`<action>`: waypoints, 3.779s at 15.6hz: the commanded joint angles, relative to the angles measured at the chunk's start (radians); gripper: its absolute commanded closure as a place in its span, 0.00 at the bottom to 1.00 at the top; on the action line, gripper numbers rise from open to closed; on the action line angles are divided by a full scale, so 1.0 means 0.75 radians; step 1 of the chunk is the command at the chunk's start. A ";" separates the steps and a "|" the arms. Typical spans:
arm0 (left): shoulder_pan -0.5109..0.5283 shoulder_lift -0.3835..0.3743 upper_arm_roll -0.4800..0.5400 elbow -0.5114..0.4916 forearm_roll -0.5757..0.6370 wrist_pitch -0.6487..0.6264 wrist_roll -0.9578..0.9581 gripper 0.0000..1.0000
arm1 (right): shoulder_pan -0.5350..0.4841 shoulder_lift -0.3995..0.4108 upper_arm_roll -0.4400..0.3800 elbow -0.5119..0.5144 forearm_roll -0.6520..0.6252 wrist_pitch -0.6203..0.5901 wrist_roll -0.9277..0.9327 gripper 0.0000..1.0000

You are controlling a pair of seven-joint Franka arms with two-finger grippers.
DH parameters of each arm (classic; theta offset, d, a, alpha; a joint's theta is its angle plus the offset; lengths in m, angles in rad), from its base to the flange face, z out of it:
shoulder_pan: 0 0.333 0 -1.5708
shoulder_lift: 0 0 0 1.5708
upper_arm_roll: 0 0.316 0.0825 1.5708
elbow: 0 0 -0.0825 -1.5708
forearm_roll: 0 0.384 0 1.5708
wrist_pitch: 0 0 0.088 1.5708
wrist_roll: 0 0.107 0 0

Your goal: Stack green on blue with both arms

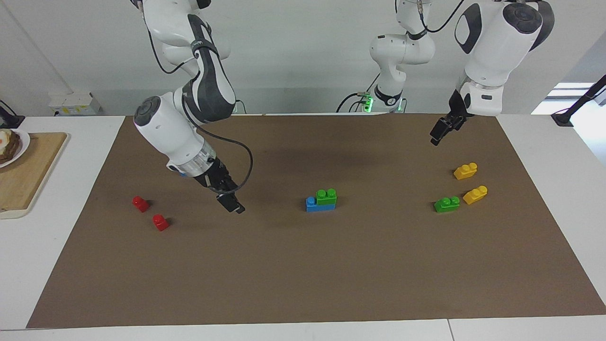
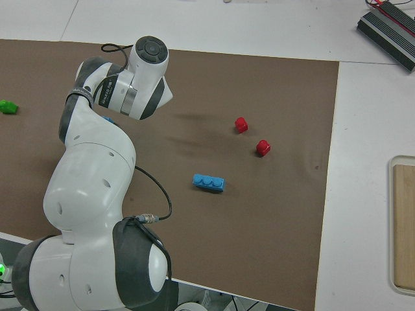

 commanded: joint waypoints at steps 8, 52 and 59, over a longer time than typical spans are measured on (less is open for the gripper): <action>0.208 0.116 -0.110 0.224 -0.038 -0.115 0.291 0.00 | -0.270 -0.311 0.008 0.010 -0.422 -0.366 -1.132 0.00; 0.212 0.131 -0.225 0.313 -0.040 -0.246 0.613 0.00 | -0.309 -0.475 0.006 0.053 -0.497 -0.731 -1.333 0.00; 0.212 0.129 -0.222 0.315 -0.034 -0.246 0.611 0.00 | -0.311 -0.475 0.004 0.058 -0.501 -0.731 -1.333 0.00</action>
